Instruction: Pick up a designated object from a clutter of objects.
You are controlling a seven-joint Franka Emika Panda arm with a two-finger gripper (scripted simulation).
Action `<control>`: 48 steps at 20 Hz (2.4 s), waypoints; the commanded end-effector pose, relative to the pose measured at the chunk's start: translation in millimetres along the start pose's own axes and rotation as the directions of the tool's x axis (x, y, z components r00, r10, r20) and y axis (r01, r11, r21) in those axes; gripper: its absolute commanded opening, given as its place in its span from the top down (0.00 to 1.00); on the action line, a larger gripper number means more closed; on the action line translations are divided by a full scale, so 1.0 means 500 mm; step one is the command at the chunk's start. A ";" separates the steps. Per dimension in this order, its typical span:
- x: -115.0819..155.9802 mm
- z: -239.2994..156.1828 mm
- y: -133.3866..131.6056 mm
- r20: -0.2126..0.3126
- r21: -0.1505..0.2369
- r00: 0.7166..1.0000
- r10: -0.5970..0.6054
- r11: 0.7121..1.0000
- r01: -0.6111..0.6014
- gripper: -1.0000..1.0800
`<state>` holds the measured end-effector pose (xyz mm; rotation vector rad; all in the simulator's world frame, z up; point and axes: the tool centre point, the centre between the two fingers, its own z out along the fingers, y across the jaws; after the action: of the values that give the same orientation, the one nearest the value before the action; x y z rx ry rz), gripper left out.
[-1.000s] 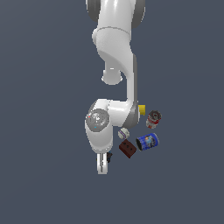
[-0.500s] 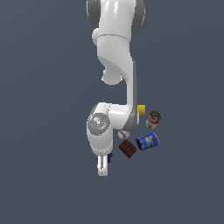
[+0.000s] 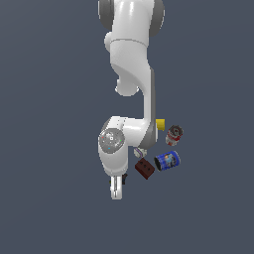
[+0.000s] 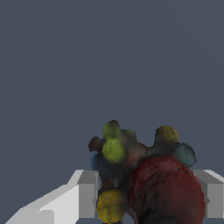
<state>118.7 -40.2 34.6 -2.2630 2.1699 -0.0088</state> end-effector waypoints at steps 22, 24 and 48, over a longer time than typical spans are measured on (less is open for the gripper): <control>0.048 -0.175 0.148 0.003 -0.002 1.000 0.000 1.000 0.000 1.00; 0.055 -0.202 0.170 0.004 -0.002 1.000 0.000 1.000 0.000 1.00; 0.149 -0.532 0.432 0.001 -0.007 1.000 0.002 1.000 -0.002 1.00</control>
<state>-88.0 -120.5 287.4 -2.2641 2.1744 0.0014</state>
